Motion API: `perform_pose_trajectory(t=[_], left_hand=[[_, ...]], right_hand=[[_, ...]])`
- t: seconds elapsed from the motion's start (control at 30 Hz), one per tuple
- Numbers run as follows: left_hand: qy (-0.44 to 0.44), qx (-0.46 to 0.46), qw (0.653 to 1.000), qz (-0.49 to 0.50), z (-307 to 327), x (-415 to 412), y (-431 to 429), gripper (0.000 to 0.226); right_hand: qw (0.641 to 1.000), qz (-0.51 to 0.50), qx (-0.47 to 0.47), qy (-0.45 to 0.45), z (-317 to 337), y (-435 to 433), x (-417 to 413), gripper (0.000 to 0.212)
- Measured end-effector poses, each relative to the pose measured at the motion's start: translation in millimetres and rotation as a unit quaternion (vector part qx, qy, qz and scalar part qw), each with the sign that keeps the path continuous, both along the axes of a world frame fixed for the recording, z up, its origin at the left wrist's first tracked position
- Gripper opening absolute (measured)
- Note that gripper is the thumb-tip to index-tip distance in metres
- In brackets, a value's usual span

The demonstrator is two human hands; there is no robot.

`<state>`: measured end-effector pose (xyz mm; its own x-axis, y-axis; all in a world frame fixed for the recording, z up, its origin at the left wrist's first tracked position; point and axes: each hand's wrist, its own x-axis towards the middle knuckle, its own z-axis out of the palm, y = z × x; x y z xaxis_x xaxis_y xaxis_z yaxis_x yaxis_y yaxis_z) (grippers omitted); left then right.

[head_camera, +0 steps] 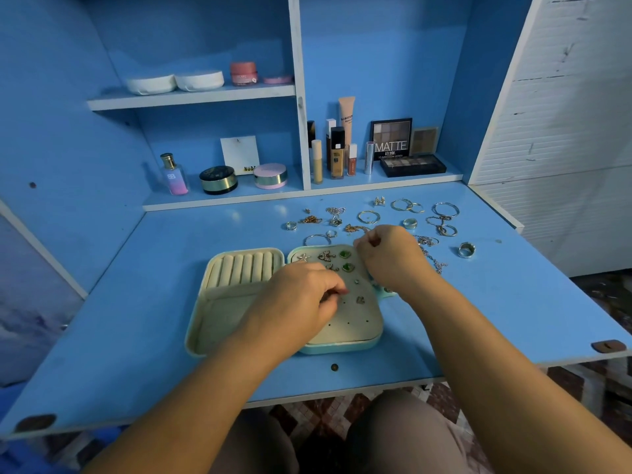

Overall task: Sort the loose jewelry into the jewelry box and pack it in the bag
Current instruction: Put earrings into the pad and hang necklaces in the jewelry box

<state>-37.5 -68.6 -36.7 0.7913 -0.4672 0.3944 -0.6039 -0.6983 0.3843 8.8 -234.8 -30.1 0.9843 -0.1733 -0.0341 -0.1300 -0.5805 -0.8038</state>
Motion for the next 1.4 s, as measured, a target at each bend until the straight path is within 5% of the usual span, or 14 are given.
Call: perform_pose_trajectory(t=[0.23,1.03,1.3,1.4], left_hand=[[-0.09,0.065,0.992,-0.067,-4.8,7.7,0.5,0.013],[-0.059,0.084,0.985,-0.142,6.4,8.0,12.1,0.016],[0.016,-0.045,0.999,0.006,-6.3,-17.7,19.8,0.03],[0.042,-0.037,0.998,0.014,-6.4,-26.2,24.5,0.058]], right_hand=[[1.0,0.0,0.024,0.019,-0.6,0.3,2.9,0.022],[0.985,-0.011,0.16,0.062,-2.1,-7.1,9.7,0.019],[0.958,-0.021,0.28,0.06,9.5,-5.9,5.8,0.022],[0.948,-0.013,0.316,0.042,13.1,-5.2,3.9,0.019]])
